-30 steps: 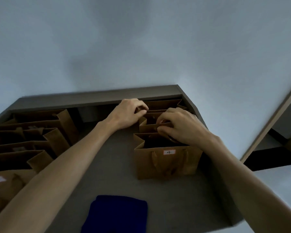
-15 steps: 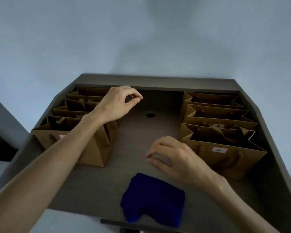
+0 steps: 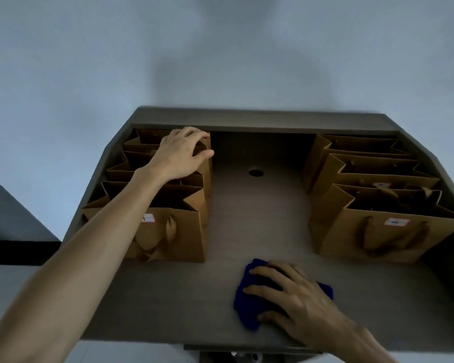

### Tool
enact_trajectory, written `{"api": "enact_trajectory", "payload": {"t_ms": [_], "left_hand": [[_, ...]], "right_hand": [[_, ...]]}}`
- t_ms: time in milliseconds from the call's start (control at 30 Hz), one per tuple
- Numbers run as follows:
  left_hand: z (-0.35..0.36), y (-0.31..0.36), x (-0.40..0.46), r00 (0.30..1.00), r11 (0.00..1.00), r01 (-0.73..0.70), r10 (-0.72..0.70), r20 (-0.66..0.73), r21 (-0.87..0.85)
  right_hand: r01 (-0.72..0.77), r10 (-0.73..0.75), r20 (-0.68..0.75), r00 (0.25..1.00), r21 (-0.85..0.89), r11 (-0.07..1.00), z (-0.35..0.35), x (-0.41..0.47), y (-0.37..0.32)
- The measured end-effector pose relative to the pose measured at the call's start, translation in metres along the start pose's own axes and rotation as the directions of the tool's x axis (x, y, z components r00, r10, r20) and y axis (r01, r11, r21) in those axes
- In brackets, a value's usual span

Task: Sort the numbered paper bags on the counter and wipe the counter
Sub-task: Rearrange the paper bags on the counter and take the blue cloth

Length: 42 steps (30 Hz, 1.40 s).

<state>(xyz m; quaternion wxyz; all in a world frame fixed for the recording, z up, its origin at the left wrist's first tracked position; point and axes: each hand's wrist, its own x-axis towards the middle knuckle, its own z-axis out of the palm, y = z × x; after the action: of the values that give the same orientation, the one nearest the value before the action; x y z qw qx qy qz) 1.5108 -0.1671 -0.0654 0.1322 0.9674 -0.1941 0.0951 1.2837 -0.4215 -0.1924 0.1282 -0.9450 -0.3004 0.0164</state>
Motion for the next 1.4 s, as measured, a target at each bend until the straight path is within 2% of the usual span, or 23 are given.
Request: {"api": "enact_trajectory", "payload": {"t_ms": [167,433,533,667,800,933,1100,1267,1400], "left_hand": [[0.019,-0.008,0.008,0.992,0.998,0.049,-0.053,0.114,0.042],[0.022,-0.008,0.006,0.992,0.995,0.054,-0.062,0.108,0.080],[0.023,-0.007,0.007,0.993,0.993,0.057,-0.067,0.099,0.102],[0.028,-0.009,0.016,0.990,0.990,0.050,-0.067,0.124,0.130],[0.031,-0.013,0.023,0.991,0.988,0.044,-0.062,0.121,0.150],[0.032,-0.015,0.028,0.992,0.985,0.049,-0.068,0.111,0.162],[0.033,-0.015,0.028,0.994,0.985,0.044,-0.060,0.089,0.166],[0.031,-0.013,0.027,0.994,0.987,0.052,-0.066,0.092,0.150],[0.030,-0.012,0.026,0.994,0.988,0.049,-0.063,0.092,0.148]], "right_hand": [[-0.134,0.134,0.015,0.991,0.030,0.991,0.001,0.043,-0.009],[-0.382,0.380,-0.048,0.924,-0.038,0.923,-0.013,0.169,0.048],[-0.445,0.444,-0.026,0.896,-0.031,0.895,-0.011,0.189,0.060],[-0.457,0.456,-0.050,0.889,-0.022,0.889,-0.004,0.157,0.039],[-0.443,0.441,-0.044,0.896,-0.052,0.895,0.008,0.085,-0.010],[-0.448,0.436,-0.149,0.888,-0.061,0.892,0.019,0.034,-0.034],[-0.439,0.433,-0.155,0.888,-0.009,0.898,0.003,0.070,0.013],[-0.644,0.639,-0.129,0.758,0.006,0.765,-0.021,0.153,0.103],[-0.678,0.671,-0.140,0.728,0.000,0.735,-0.021,0.167,0.108]]}}
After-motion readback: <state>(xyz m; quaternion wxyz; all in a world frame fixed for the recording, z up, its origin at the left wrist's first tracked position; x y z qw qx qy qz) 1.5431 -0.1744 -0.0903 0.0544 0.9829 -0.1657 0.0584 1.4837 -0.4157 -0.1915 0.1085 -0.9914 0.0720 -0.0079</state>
